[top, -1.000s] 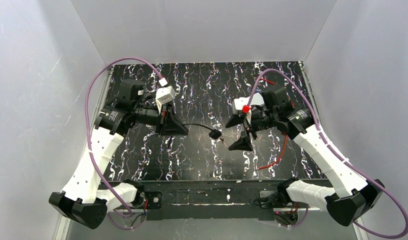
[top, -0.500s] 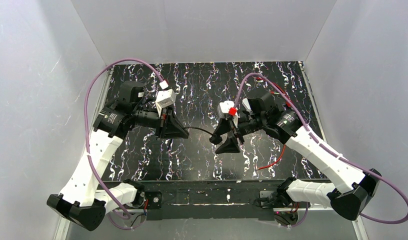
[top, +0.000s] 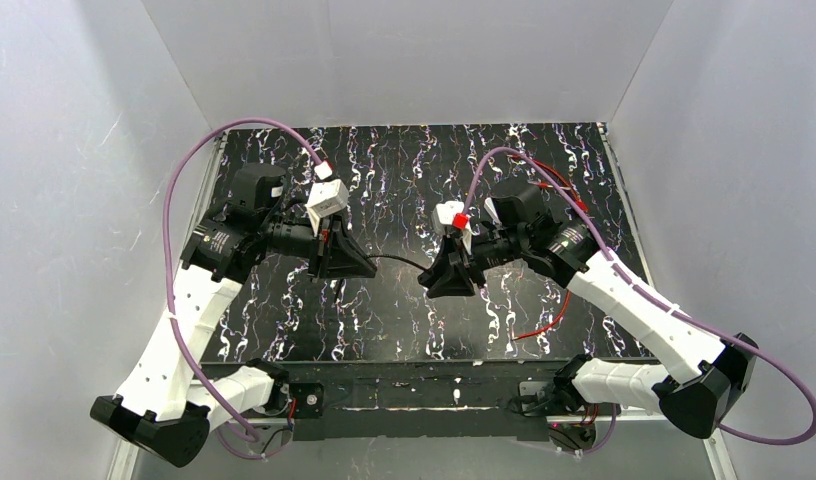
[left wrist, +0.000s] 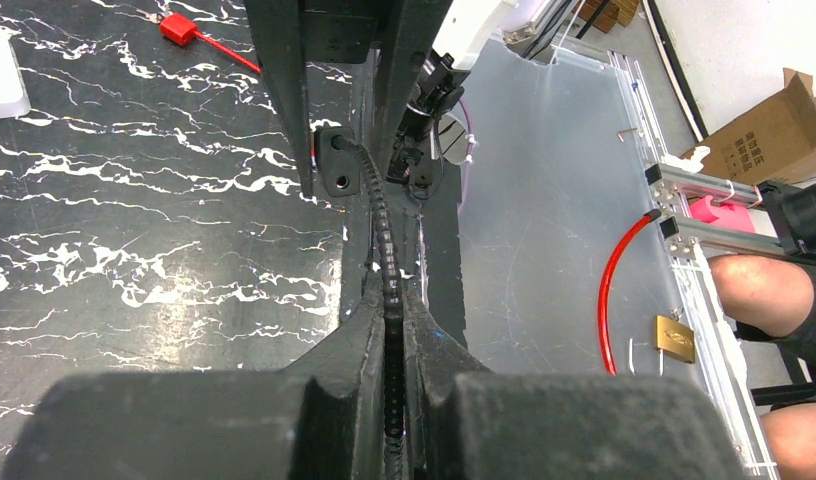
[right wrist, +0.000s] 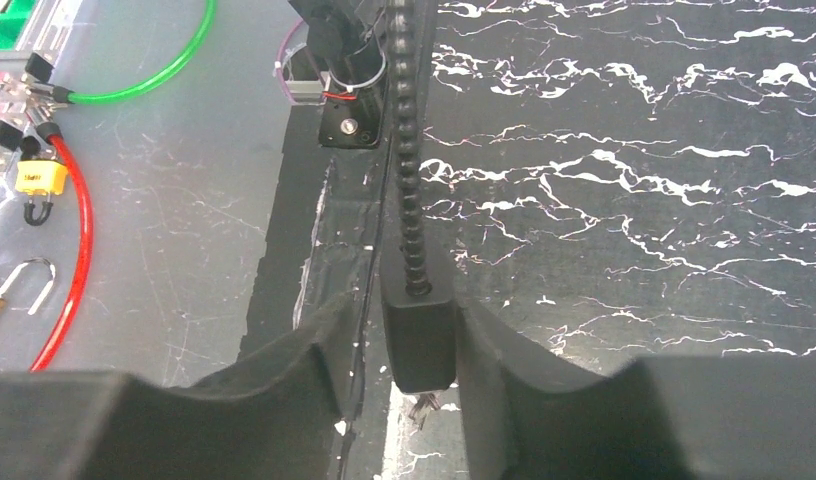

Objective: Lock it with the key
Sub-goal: Pick up the lock from the center of the board.

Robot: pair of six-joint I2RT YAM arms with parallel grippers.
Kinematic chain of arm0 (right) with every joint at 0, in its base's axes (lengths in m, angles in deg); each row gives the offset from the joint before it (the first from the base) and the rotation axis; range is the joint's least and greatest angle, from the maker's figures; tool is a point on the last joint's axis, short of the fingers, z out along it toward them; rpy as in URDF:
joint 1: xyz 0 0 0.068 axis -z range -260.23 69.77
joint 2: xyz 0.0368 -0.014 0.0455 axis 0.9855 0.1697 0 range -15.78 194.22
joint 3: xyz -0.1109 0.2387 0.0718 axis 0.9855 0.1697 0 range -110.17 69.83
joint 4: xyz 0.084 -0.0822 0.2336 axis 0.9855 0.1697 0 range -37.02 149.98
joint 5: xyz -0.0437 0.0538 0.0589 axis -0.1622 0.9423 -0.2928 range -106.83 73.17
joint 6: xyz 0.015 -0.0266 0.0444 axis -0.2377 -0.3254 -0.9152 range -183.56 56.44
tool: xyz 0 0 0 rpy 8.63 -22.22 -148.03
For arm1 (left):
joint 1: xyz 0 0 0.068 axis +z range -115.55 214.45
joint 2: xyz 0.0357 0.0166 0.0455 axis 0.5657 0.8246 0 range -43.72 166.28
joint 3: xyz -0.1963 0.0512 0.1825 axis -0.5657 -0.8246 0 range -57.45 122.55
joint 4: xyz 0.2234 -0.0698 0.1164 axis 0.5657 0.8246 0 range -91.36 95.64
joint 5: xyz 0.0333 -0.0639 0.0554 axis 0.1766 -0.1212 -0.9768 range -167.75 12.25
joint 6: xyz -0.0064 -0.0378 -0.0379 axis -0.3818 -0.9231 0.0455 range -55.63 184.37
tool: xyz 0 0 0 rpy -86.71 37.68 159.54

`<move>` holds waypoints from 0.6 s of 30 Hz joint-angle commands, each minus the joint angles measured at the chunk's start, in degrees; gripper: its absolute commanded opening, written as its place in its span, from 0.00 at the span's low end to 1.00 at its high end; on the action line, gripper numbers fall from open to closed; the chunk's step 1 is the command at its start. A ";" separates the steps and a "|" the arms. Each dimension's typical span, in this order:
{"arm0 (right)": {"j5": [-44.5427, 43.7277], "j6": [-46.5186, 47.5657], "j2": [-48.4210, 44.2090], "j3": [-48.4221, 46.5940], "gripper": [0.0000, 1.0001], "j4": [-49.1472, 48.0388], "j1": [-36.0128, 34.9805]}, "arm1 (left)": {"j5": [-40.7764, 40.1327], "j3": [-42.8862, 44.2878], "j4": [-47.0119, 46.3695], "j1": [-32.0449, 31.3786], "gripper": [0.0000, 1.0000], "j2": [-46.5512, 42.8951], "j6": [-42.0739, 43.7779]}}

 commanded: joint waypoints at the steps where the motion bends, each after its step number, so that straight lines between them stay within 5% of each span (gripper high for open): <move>1: 0.36 -1.12 -0.82 -1.46 0.39 -2.02 -0.24 | 2.13 0.50 -1.45 -0.20 0.00 -0.83 -0.72; 10: 0.80 -3.08 -1.26 -1.36 0.40 -3.29 -0.24 | 0.88 0.06 -1.62 -0.21 0.00 -1.18 -1.18; 13: 0.96 -3.54 -1.13 -1.61 0.25 -3.32 -0.24 | 0.49 -0.18 -1.66 -0.21 0.00 -1.18 -1.70; 15: 0.33 -3.89 -1.17 -1.85 0.02 -3.32 -0.23 | -0.75 -0.66 -1.70 -0.20 0.00 -1.19 -2.42; 18: -0.45 -4.91 -1.39 -2.11 0.01 -3.67 0.45 | -5.11 -2.15 -1.16 0.03 0.13 -1.79 -2.80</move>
